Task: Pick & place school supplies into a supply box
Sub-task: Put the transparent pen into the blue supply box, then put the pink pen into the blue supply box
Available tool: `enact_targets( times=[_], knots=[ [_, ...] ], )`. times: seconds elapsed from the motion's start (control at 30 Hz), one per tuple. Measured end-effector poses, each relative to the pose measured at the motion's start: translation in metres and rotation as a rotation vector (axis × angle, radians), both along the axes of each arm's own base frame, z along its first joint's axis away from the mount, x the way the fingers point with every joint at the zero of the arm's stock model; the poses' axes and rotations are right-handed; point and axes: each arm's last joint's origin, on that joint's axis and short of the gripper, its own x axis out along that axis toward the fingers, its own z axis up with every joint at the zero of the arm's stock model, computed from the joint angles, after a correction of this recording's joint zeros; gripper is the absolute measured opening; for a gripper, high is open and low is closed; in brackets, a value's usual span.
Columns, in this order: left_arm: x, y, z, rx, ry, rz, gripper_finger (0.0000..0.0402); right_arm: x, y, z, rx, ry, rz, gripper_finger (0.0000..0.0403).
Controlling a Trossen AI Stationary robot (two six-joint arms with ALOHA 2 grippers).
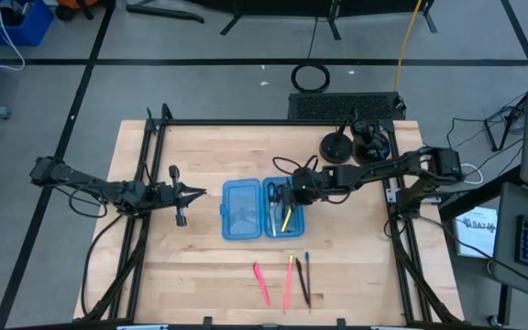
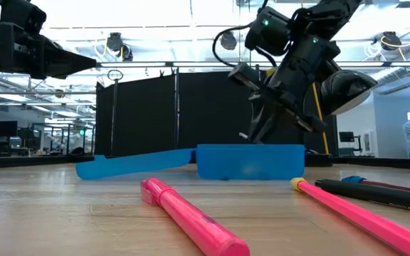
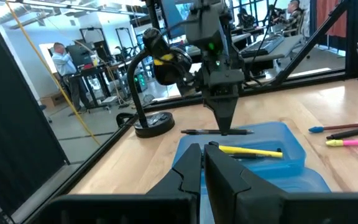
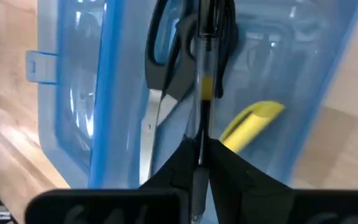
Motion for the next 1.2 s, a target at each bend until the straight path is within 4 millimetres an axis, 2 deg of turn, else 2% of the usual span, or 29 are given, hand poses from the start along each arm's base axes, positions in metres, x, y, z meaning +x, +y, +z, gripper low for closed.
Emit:
enact_targets(
  times=[0.3,0.6,0.83,1.07,1.2],
  knots=[
    [0.000,0.000,0.000,-0.001,0.001,0.000,0.0024,0.008,0.004,-0.021,0.054,0.031,0.014,0.0021],
    [0.000,0.000,0.000,-0.003,0.000,0.000,0.0024,0.010,0.005,-0.026,0.064,0.044,0.012,0.0022],
    [0.000,0.000,0.000,0.015,0.000,0.000,0.0024,0.009,0.005,-0.027,0.064,0.054,0.026,0.0078],
    [0.000,0.000,0.001,0.022,-0.005,0.000,0.0024,0.007,0.005,-0.020,0.053,0.030,0.117,0.0110],
    [0.000,0.000,0.001,0.030,-0.005,0.000,0.0024,0.003,0.001,0.004,-0.029,-0.062,0.197,0.0112]
  ],
)
